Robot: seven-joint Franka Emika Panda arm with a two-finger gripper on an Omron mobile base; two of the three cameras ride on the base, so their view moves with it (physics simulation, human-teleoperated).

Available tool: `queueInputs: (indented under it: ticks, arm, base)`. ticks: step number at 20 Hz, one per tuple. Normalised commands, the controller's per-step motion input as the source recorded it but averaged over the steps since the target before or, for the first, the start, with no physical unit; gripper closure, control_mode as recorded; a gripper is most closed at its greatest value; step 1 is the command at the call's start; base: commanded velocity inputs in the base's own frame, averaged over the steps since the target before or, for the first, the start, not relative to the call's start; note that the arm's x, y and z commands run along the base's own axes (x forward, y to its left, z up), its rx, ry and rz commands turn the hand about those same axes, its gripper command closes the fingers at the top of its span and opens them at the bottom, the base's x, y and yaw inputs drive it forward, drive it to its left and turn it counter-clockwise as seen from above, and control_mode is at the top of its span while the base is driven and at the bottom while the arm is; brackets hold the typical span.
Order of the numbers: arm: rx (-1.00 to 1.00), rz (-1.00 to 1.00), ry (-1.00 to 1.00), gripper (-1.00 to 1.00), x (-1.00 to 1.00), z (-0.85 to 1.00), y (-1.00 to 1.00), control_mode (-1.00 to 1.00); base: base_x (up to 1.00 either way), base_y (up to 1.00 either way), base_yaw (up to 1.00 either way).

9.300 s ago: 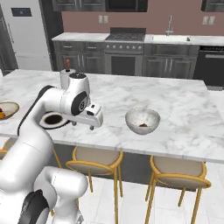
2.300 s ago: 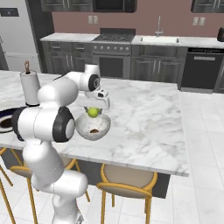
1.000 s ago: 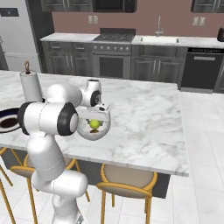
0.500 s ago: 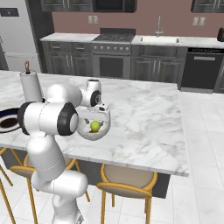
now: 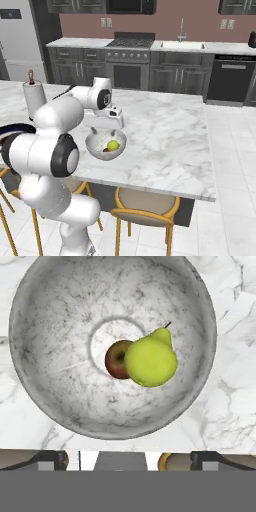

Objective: Take the fruits from the plate on the dining counter and place two fruits in each bowl.

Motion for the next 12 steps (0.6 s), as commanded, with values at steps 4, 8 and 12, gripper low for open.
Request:
queueInputs:
  ticks: [4, 8, 12]
  arm:
    - [0.0, 0.01, -0.01, -1.0, -1.0, 0.85, 0.0, -1.0]
    - [-0.04, 0.0, -0.02, -1.0, -1.0, 0.7, 0.31, -1.0]
    - [0.0, 0.01, 0.0, -1.0, -1.0, 0.67, 0.03, -1.0]
  base:
    - [0.0, 0.0, 0.0]
    - [0.0, 0.0, 0.0]
    - [0.0, 0.0, 0.0]
